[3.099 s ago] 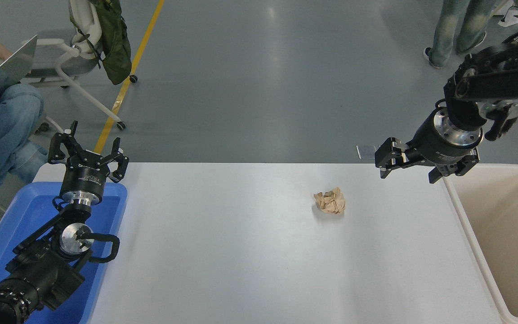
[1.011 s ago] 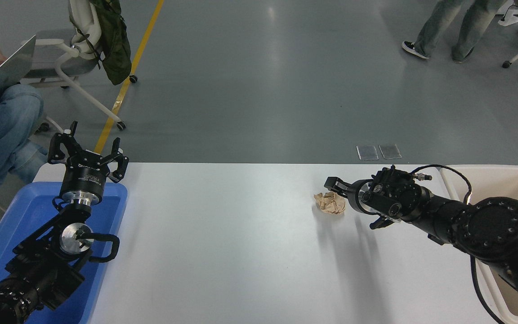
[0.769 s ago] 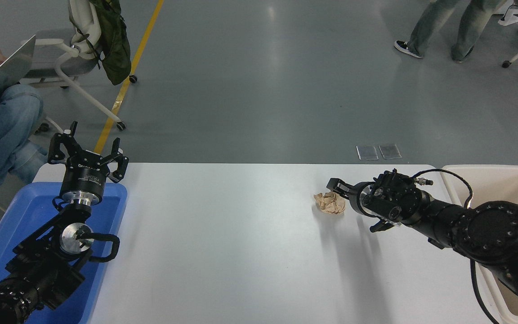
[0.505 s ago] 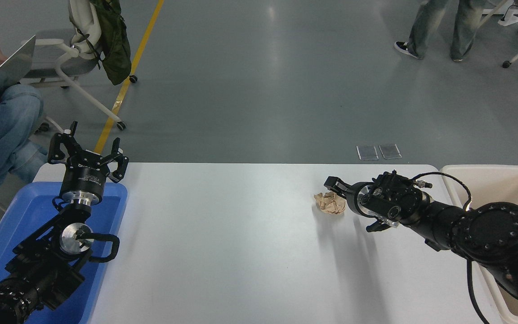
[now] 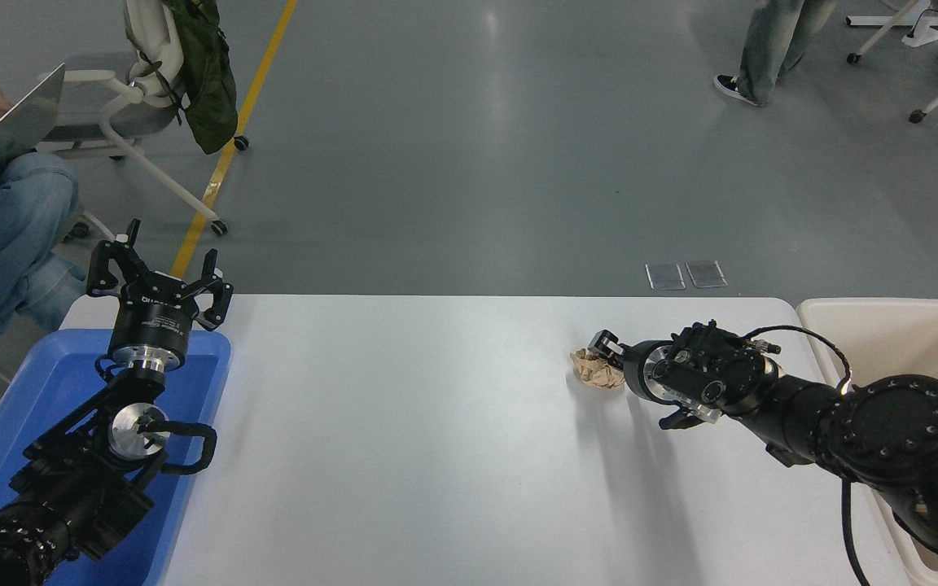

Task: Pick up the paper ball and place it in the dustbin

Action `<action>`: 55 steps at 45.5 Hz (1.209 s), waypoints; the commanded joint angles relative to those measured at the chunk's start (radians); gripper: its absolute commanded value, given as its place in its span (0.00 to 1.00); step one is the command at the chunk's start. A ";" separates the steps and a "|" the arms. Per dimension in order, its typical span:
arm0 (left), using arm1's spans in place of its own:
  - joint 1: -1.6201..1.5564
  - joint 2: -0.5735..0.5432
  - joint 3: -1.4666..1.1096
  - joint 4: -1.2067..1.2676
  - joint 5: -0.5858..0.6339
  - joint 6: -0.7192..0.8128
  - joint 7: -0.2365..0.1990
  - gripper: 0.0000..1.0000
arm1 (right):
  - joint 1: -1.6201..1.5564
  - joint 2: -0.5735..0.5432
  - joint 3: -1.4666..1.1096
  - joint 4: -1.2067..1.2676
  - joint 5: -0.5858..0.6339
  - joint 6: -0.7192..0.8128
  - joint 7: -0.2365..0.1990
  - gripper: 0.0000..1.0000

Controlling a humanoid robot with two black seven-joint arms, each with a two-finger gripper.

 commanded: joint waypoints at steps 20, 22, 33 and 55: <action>0.000 0.000 0.000 0.000 0.000 0.000 0.000 0.99 | -0.043 0.000 0.003 -0.013 0.001 -0.004 -0.005 0.00; 0.000 0.000 0.002 0.001 0.000 0.000 0.000 0.99 | -0.040 0.000 0.003 -0.013 0.001 -0.002 -0.007 0.00; 0.000 0.000 0.002 0.000 0.000 0.000 0.000 0.99 | 0.024 0.000 0.015 0.034 0.021 0.010 -0.008 0.00; 0.000 0.000 0.002 0.001 0.000 0.000 0.000 0.99 | 0.570 -0.201 -0.353 0.668 0.053 0.088 0.004 0.00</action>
